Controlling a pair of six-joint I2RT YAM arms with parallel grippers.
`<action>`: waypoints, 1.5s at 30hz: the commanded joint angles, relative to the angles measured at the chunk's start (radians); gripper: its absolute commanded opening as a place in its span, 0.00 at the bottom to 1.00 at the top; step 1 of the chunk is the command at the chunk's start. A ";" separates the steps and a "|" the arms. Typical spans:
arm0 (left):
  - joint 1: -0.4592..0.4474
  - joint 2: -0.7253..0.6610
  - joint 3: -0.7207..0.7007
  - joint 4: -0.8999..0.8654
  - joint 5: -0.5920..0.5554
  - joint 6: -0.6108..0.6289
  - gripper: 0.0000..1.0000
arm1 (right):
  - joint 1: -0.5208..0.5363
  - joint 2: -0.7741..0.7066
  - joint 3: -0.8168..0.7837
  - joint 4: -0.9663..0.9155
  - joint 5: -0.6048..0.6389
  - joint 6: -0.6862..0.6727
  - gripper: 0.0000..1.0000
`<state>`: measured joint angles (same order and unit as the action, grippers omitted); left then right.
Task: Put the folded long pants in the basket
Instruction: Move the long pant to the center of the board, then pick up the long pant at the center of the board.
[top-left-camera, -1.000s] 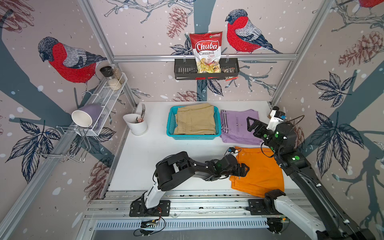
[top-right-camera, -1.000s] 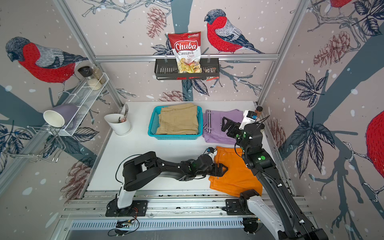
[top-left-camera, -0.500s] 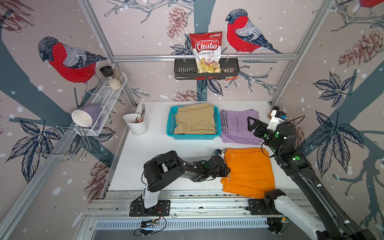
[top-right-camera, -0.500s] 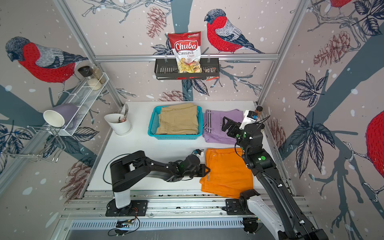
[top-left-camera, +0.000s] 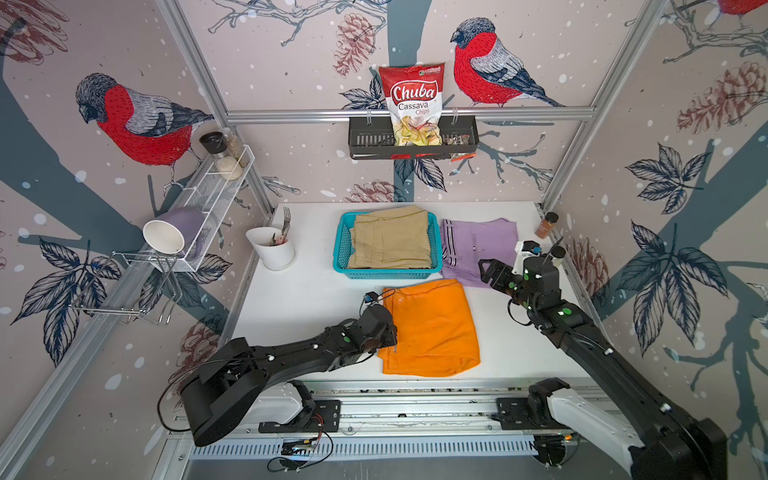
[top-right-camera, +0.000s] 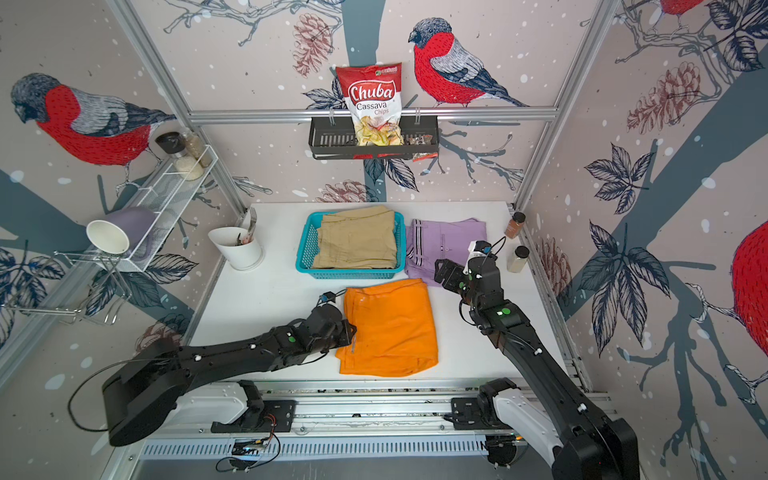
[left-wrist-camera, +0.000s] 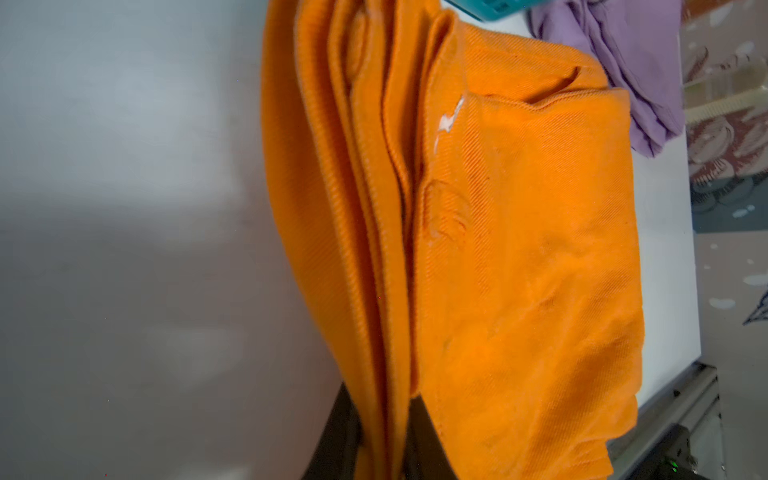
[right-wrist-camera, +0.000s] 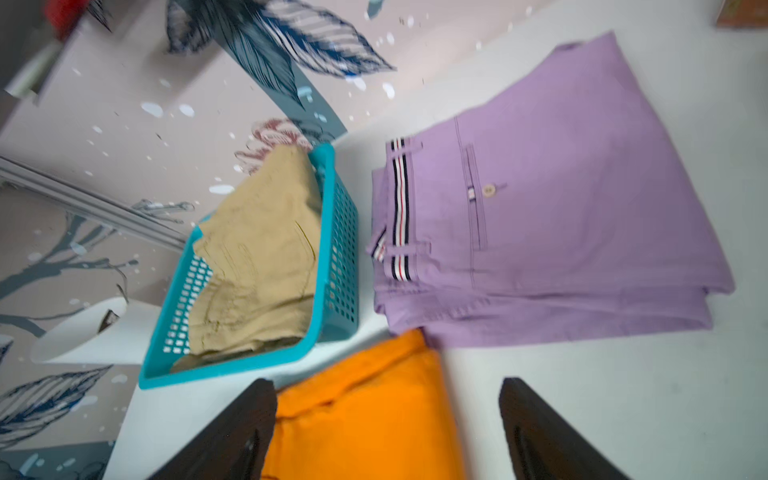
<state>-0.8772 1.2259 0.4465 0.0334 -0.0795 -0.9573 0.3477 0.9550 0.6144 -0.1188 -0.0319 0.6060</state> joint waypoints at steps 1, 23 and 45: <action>0.019 -0.027 -0.017 -0.014 -0.001 0.051 0.00 | 0.010 0.040 -0.064 0.081 -0.086 0.032 0.86; 0.062 -0.071 -0.075 -0.054 -0.030 0.015 0.00 | 0.282 0.507 -0.042 0.199 -0.121 0.070 0.16; 0.152 -0.383 0.374 -0.461 -0.056 0.143 0.00 | 0.443 0.162 0.298 -0.047 0.068 0.099 0.00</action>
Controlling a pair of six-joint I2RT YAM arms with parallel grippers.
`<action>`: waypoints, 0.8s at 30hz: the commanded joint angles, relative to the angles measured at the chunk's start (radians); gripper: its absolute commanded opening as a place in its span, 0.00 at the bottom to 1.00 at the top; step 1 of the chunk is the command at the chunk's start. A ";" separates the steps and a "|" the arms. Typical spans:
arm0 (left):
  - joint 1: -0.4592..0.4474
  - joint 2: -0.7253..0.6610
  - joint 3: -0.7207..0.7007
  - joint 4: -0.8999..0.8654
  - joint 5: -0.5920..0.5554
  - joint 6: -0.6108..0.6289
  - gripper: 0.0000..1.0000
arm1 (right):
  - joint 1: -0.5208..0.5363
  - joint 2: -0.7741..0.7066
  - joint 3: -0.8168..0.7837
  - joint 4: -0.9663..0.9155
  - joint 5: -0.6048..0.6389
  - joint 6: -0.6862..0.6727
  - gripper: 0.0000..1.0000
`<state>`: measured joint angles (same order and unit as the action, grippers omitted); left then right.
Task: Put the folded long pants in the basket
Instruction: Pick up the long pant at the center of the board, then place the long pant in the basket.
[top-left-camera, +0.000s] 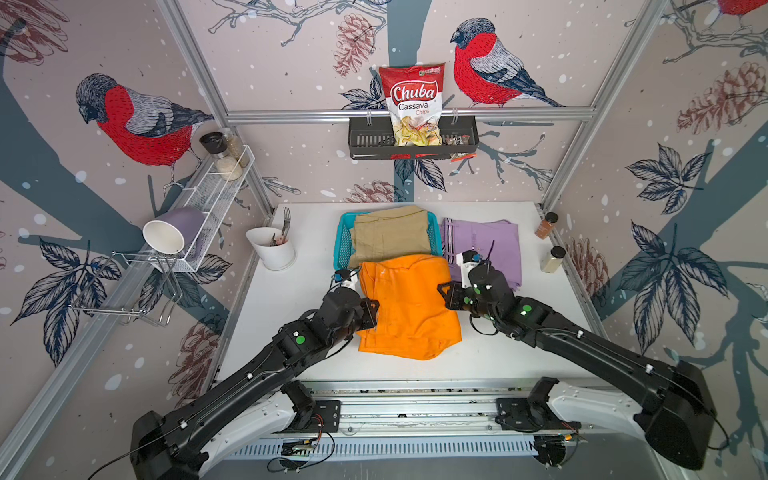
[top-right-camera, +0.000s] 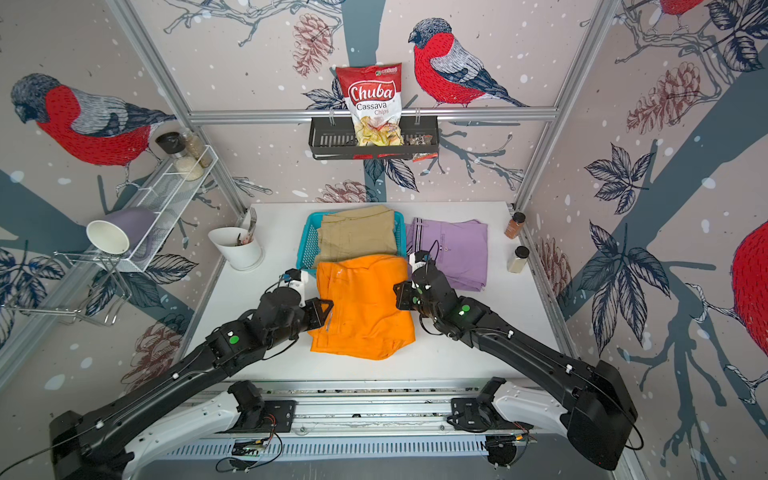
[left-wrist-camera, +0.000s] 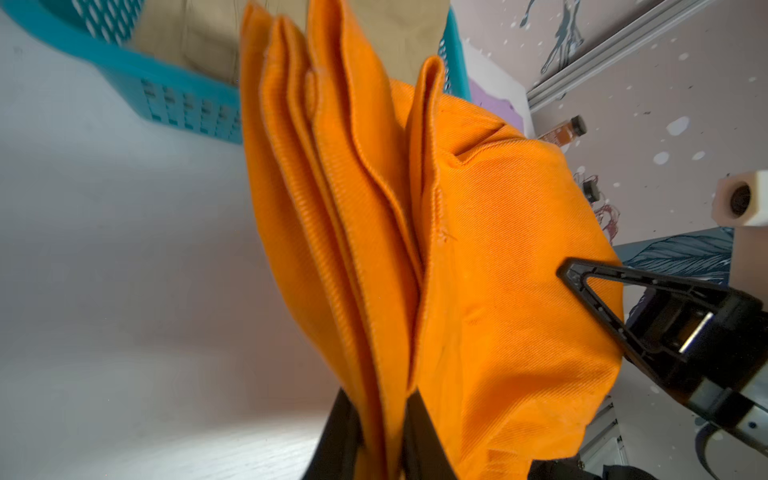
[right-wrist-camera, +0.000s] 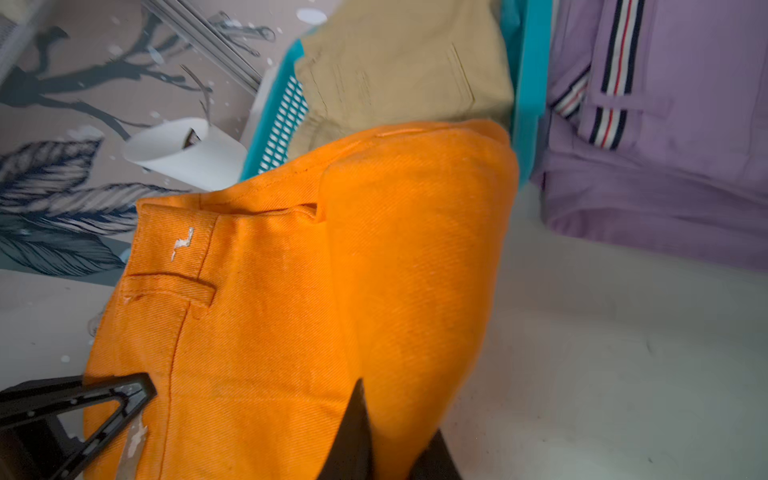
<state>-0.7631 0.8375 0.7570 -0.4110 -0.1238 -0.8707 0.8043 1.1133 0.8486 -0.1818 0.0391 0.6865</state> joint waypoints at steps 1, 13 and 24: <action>0.062 0.014 0.099 -0.030 0.001 0.068 0.00 | -0.024 0.015 0.106 0.006 -0.007 0.019 0.00; 0.468 0.366 0.366 0.024 0.390 0.154 0.00 | -0.261 0.284 0.412 0.028 -0.107 -0.016 0.00; 0.591 0.745 0.590 -0.003 0.472 0.211 0.00 | -0.316 0.657 0.707 0.020 -0.088 -0.091 0.00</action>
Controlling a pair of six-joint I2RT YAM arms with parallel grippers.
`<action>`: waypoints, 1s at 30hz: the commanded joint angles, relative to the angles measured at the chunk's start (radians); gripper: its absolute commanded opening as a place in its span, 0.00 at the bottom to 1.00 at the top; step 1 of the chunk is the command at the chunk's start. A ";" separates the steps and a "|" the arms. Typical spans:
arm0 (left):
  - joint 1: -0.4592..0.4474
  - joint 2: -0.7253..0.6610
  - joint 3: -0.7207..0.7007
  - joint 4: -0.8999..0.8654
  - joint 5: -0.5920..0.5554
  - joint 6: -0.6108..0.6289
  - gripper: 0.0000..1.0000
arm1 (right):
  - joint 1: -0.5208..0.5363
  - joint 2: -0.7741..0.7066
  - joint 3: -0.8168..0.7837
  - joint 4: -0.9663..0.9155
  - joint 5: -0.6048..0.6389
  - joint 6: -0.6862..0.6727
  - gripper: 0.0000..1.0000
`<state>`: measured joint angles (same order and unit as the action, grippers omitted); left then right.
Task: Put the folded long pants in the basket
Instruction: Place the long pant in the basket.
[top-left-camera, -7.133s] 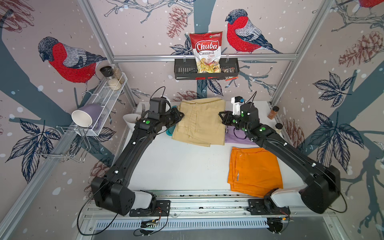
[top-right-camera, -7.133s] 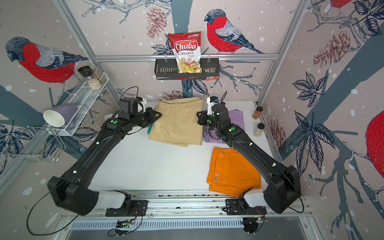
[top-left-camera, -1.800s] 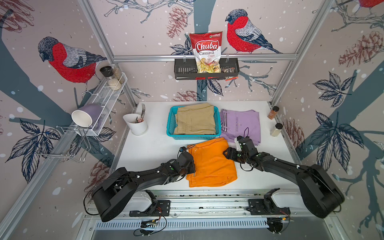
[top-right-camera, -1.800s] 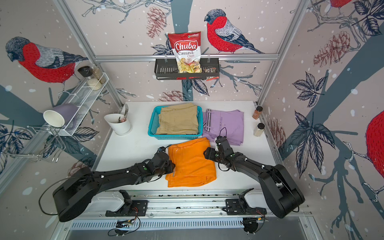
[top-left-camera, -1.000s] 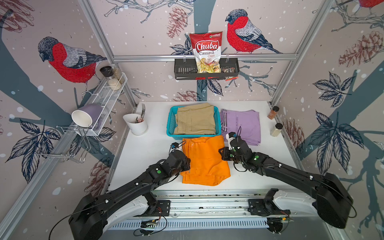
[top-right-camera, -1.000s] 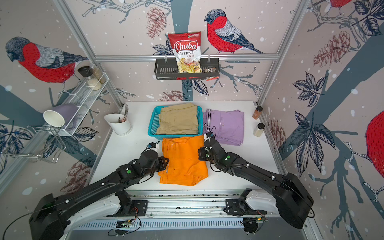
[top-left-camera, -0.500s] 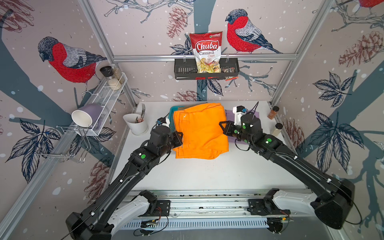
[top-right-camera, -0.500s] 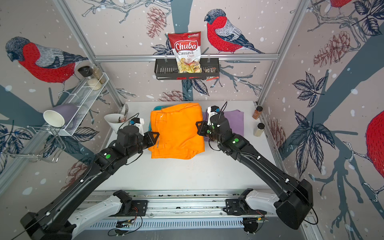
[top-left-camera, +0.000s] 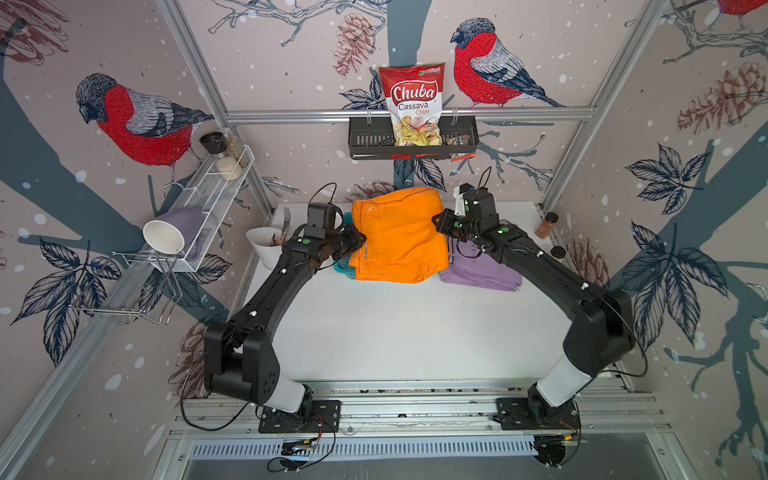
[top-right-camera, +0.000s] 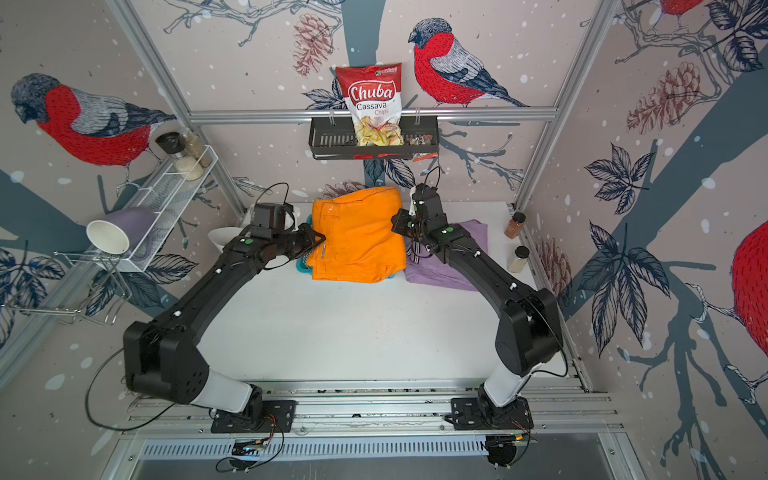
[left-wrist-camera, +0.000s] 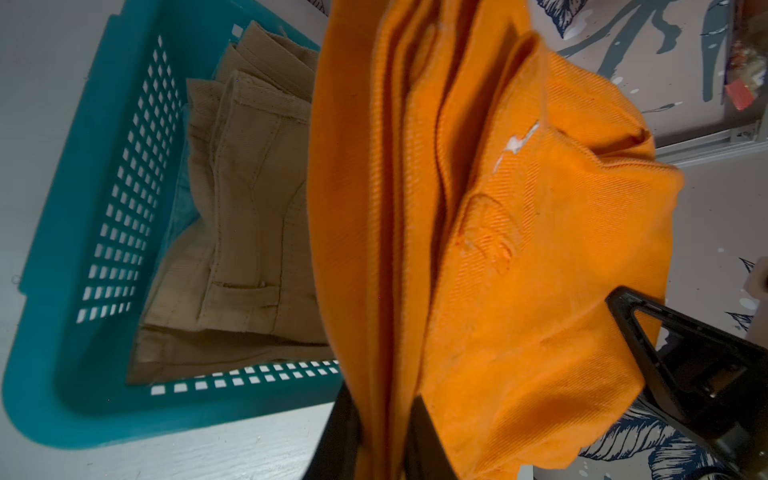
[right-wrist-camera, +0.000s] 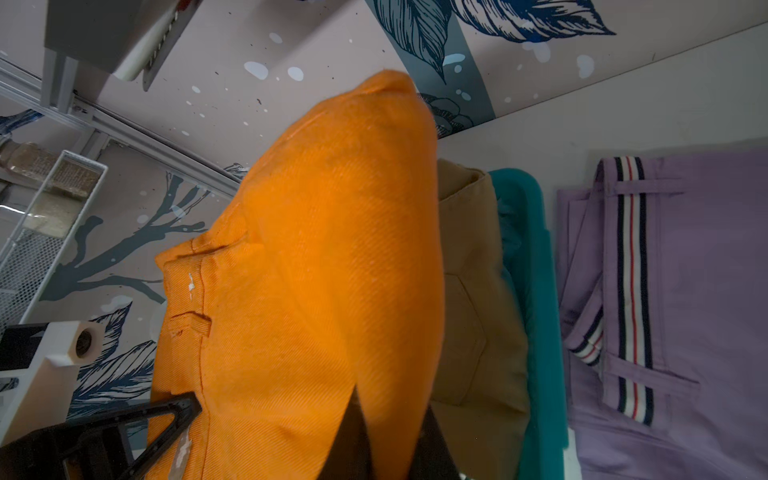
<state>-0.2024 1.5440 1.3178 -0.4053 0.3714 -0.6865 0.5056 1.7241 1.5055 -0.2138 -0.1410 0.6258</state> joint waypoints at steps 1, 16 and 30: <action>0.042 0.063 0.041 -0.010 -0.018 0.034 0.00 | -0.021 0.076 0.071 0.053 0.085 -0.031 0.00; 0.136 0.306 0.074 0.074 0.006 0.096 0.00 | -0.036 0.422 0.219 0.048 0.096 -0.090 0.00; 0.160 0.404 0.077 0.058 0.027 0.108 0.00 | -0.039 0.488 0.192 0.037 0.109 -0.057 0.00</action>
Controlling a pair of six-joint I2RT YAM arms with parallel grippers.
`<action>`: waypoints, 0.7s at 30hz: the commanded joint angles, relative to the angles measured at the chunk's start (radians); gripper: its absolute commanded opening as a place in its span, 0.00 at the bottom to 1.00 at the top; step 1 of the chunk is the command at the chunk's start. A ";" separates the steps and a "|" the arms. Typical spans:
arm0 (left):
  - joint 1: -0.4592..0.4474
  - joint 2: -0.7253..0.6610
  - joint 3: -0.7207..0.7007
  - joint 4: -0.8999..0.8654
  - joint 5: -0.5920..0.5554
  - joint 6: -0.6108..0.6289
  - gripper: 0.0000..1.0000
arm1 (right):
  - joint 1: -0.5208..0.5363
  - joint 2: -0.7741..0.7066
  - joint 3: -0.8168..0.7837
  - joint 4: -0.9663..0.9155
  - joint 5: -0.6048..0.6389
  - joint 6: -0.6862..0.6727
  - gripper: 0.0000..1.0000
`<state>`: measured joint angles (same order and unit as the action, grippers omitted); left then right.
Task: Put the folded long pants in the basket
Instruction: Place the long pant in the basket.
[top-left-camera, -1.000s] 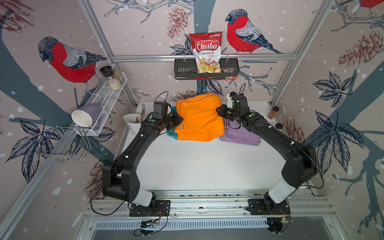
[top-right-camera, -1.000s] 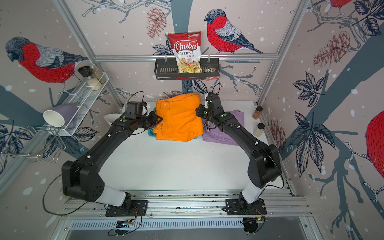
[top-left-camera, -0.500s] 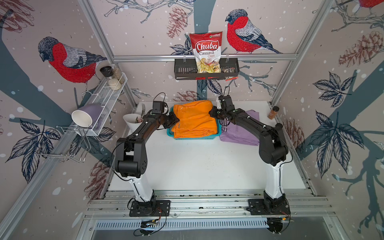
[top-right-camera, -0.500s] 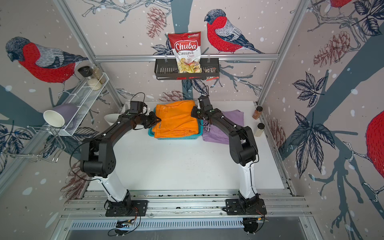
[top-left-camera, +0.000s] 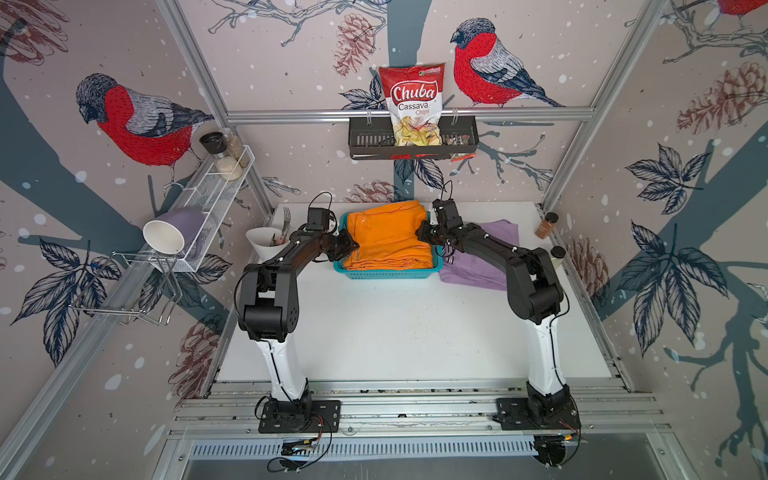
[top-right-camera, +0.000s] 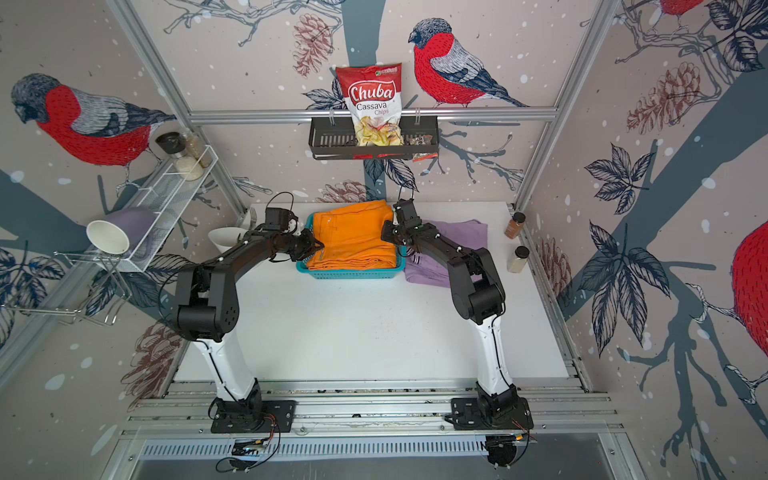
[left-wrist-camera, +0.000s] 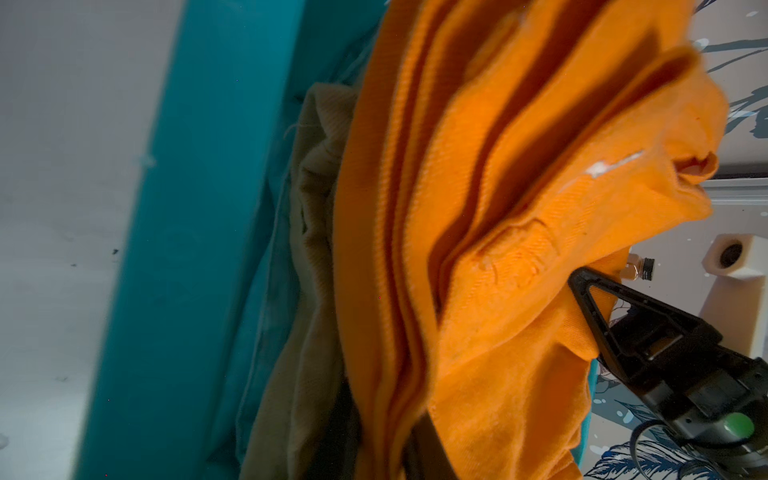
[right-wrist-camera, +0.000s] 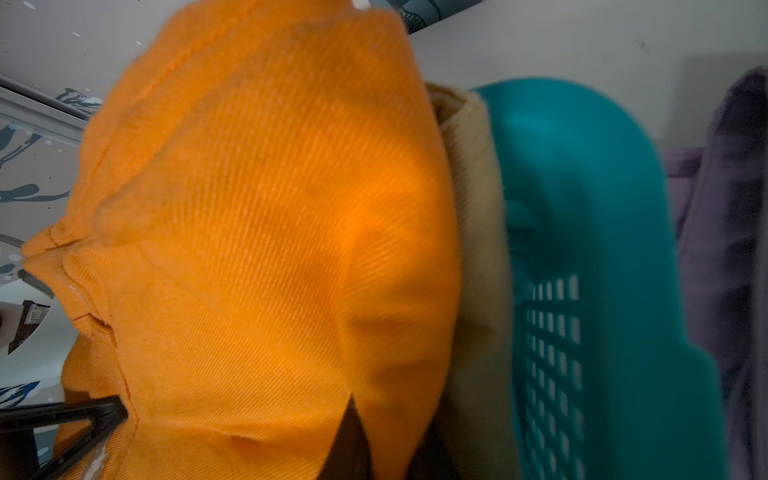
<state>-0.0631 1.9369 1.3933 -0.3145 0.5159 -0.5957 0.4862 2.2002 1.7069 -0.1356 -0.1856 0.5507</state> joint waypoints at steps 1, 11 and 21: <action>0.021 0.010 0.001 -0.036 -0.114 0.017 0.00 | -0.019 0.008 -0.011 -0.044 0.156 0.016 0.01; 0.015 -0.392 -0.259 0.085 -0.085 -0.089 0.95 | 0.009 -0.184 -0.031 -0.080 0.252 -0.059 0.59; -0.070 -1.150 -0.857 0.113 -0.157 -0.246 0.96 | 0.011 -0.634 -0.412 -0.118 0.485 -0.041 0.75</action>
<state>-0.1093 0.8852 0.6247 -0.2375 0.3431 -0.7811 0.4957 1.6402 1.3911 -0.1970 0.1684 0.4717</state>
